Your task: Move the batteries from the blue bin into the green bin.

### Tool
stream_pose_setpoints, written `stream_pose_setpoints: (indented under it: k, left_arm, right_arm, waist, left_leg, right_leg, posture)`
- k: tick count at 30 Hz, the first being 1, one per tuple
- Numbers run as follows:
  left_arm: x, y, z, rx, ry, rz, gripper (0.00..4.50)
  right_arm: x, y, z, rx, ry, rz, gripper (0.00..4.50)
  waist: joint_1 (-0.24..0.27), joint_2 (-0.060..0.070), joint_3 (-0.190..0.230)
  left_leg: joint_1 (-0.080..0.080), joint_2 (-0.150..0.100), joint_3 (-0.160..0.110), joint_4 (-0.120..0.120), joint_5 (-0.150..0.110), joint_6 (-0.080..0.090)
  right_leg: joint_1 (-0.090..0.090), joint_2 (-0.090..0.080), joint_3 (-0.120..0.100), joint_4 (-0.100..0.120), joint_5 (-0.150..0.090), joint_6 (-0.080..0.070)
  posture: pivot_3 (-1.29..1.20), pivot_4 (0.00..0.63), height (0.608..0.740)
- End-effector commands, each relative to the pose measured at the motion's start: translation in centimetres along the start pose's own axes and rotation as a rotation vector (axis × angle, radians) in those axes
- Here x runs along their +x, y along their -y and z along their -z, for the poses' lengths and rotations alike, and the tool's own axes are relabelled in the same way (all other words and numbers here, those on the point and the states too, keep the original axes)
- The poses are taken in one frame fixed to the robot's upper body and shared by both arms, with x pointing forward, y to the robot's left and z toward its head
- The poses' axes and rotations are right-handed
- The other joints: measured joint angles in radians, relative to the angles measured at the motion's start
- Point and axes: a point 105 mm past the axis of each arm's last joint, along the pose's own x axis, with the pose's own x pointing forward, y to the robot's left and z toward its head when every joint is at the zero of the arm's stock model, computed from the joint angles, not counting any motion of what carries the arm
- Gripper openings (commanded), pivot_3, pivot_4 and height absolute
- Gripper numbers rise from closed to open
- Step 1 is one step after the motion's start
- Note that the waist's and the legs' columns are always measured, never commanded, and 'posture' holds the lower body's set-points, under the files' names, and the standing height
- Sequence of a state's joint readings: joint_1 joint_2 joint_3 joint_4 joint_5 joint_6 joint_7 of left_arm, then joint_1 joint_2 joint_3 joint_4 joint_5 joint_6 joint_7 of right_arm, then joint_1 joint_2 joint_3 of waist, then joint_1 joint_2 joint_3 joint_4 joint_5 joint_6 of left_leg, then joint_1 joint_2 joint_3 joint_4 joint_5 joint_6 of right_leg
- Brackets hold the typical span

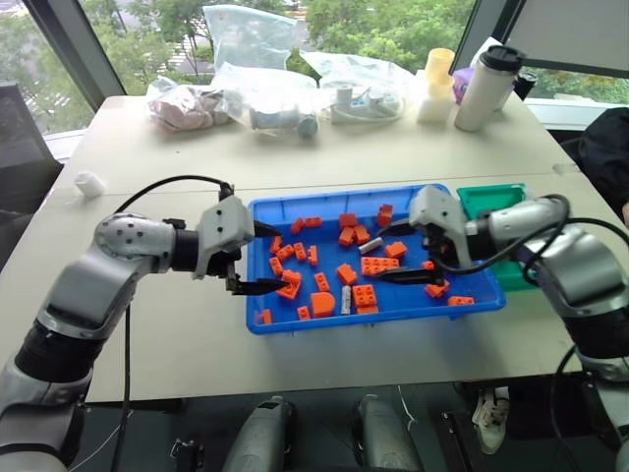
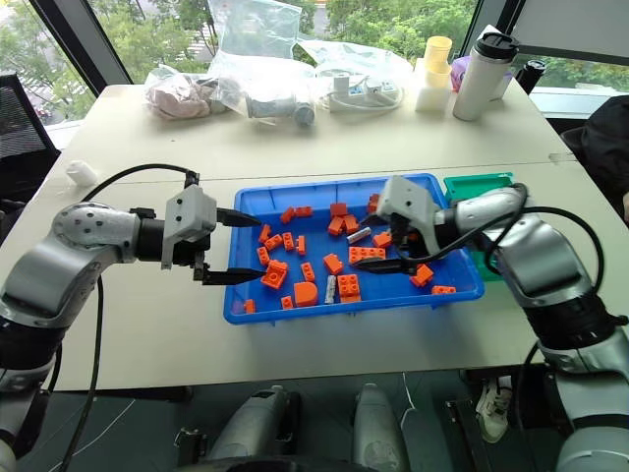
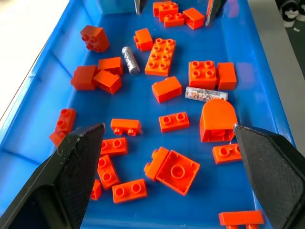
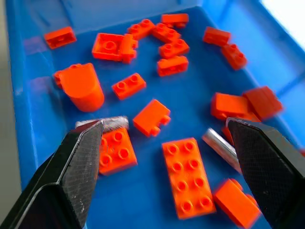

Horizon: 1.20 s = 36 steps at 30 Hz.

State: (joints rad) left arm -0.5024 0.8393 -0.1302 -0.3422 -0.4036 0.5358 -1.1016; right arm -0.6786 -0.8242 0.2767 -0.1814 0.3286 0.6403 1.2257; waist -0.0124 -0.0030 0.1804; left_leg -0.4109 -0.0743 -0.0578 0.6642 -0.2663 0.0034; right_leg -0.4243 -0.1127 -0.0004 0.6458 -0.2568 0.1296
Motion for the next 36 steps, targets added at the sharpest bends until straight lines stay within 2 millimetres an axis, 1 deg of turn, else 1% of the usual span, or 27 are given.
stream_pose_setpoints:
  k: [1, 5, 9, 12, 17, 22, 26, 29, 30, 32, 36]
  left_arm:
    - [-0.6, -0.1, -0.7, 0.019, 0.01, -0.041, 4.5]
    - [-0.3, 0.2, -0.7, 0.008, 0.018, -0.054, 4.5]
    - [-0.3, 0.3, -0.8, 0.003, 0.02, -0.055, 4.5]
    - [-0.2, 0.3, -0.7, 0.001, 0.019, -0.056, 4.5]
    - [0.0, 0.2, -0.8, 0.002, 0.022, -0.056, 4.5]
    - [0.0, 0.2, -0.7, 0.005, 0.021, -0.064, 4.5]
    - [0.0, 0.1, -0.8, 0.004, 0.025, -0.075, 4.5]
    - [0.1, 0.1, -0.7, 0.005, 0.026, -0.08, 4.5]
    - [0.1, 0.0, -0.7, 0.005, 0.027, -0.083, 4.5]
    - [0.2, 0.0, -0.7, 0.005, 0.03, -0.086, 4.5]
    - [0.2, -0.1, -0.8, 0.007, 0.032, -0.091, 4.5]
  right_arm:
    - [0.7, -0.4, -0.1, -0.057, -0.034, -0.07, 4.27]
    - [2.1, -0.6, 0.6, -0.086, -0.093, -0.13, 4.27]
    - [2.8, -1.0, 1.1, -0.095, -0.127, -0.196, 4.27]
    - [3.6, -0.9, 1.1, -0.112, -0.133, -0.241, 4.27]
    - [4.8, -0.2, 1.7, -0.16, -0.172, -0.258, 4.27]
    - [5.6, -0.4, 2.1, -0.208, -0.202, -0.318, 4.27]
    - [6.3, 0.0, 2.9, -0.32, -0.272, -0.308, 4.27]
    - [6.6, 0.3, 2.9, -0.355, -0.275, -0.298, 4.27]
    - [6.8, 0.3, 2.7, -0.361, -0.27, -0.294, 4.04]
    - [7.1, 0.2, 2.4, -0.365, -0.253, -0.296, 3.41]
    - [7.2, 0.1, 2.3, -0.361, -0.245, -0.301, 1.52]
  waist:
    - [0.002, 0.0, 0.0]
    - [0.003, 0.0, 0.0]
    - [0.001, 0.0, 0.0]
    - [0.0, 0.0, 0.0]
    - [-0.001, 0.0, 0.0]
    - [0.001, 0.0, 0.0]
    - [-0.001, 0.0, 0.0]
    - [-0.001, 0.0, 0.0]
    - [-0.001, 0.0, 0.0]
    - [-0.001, 0.0, 0.0]
    - [-0.001, 0.0, 0.0]
  left_leg:
    - [0.0, 0.0, 0.0, 0.0, 0.0, 0.0]
    - [0.0, -0.001, 0.0, 0.0, 0.0, 0.0]
    - [0.0, -0.001, 0.0, 0.0, 0.001, -0.001]
    - [0.0, -0.001, 0.0, 0.0, 0.001, -0.002]
    - [0.0, -0.001, 0.0, 0.0, 0.001, -0.002]
    - [0.0, -0.001, 0.0, 0.0, 0.001, -0.002]
    - [0.0, -0.001, 0.0, 0.0, 0.001, -0.003]
    - [0.0, -0.001, 0.0, 0.0, 0.002, -0.003]
    - [0.0, -0.001, 0.0, 0.0, 0.002, -0.003]
    - [0.0, -0.001, 0.0, 0.0, 0.002, -0.003]
    - [0.0, -0.001, 0.0, 0.0, 0.002, -0.003]
  right_leg:
    - [0.0, 0.0, 0.0, 0.0, 0.0, 0.0]
    - [0.0, -0.001, 0.0, -0.001, 0.0, 0.0]
    - [0.0, 0.0, 0.0, 0.0, 0.0, 0.0]
    - [0.0, 0.0, 0.0, 0.0, 0.0, 0.0]
    - [0.0, 0.0, 0.0, 0.001, 0.0, 0.0]
    - [0.0, 0.0, 0.0, 0.001, 0.0, 0.0]
    - [-0.001, 0.0, 0.0, 0.001, 0.0, 0.0]
    - [-0.001, 0.0, 0.0, 0.001, 0.0, 0.0]
    - [-0.001, 0.0, 0.0, 0.001, 0.0, 0.0]
    - [-0.001, 0.0, 0.0, 0.001, 0.0, 0.0]
    - [-0.001, 0.0, 0.0, 0.002, 0.0, 0.0]
  posture:
    - [0.0, 0.15, 0.74]
    - [0.0, 0.15, 0.74]
    - [0.0, 0.15, 0.74]
    - [0.0, 0.15, 0.74]
    - [0.0, 0.15, 0.74]
    - [0.0, 0.15, 0.74]
    - [0.0, 0.15, 0.74]
    - [0.0, 0.15, 0.74]
    - [0.0, 0.15, 0.74]
    - [0.0, 0.15, 0.74]
    - [0.0, 0.15, 0.74]
